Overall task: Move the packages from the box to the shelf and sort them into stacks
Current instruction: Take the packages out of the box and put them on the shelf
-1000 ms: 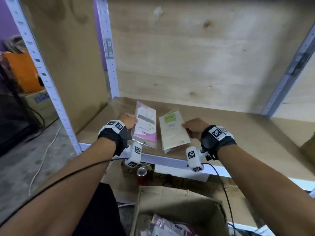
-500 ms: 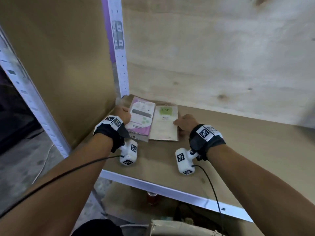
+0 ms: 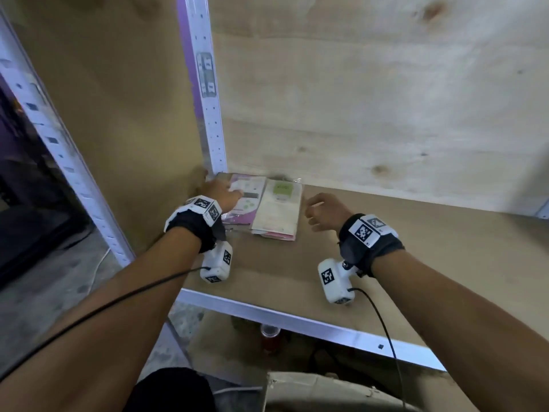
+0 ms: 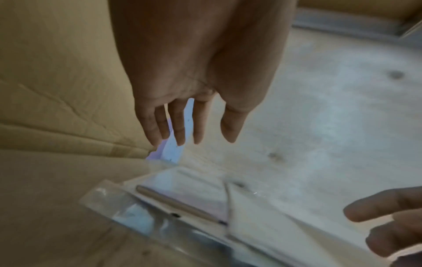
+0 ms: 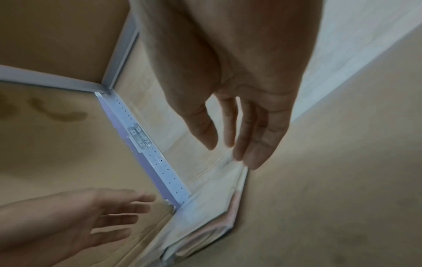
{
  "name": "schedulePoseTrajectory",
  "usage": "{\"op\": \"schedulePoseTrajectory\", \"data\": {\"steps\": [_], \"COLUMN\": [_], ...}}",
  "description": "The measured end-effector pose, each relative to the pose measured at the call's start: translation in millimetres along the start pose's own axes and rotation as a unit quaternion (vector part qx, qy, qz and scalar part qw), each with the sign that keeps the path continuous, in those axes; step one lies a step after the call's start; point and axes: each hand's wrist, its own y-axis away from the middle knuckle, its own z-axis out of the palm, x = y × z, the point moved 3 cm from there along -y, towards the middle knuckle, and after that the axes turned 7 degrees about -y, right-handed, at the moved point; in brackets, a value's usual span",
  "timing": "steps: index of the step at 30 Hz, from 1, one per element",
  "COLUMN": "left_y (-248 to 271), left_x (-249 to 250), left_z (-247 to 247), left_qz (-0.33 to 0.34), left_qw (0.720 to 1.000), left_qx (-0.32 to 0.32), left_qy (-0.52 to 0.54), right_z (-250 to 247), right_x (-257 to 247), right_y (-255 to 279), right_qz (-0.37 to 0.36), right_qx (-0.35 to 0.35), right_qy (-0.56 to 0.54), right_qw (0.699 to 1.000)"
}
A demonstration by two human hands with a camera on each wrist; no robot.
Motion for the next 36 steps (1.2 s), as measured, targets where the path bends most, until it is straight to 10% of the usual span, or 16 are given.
{"op": "schedulePoseTrajectory", "data": {"steps": [9,20,36], "left_y": [176.4,357.8,350.4], "left_x": [69.4,91.4,44.6], "left_z": [-9.8,82.7,224.8], "left_qz": [0.191,0.225,0.121], "left_qw": [0.975,0.955,0.939], "left_qx": [-0.006,-0.152,-0.321], "left_qy": [0.111,0.12,0.037], "right_z": [-50.1,-64.2,-42.2], "right_x": [26.7,148.2,253.9], "right_y": [170.2,324.9,269.4], "right_qz": [-0.071,-0.046,0.049], "right_qx": [-0.041,-0.042,-0.081], "right_qy": [0.112,0.227,0.19], "right_qw": [0.99,0.972,0.977]}}
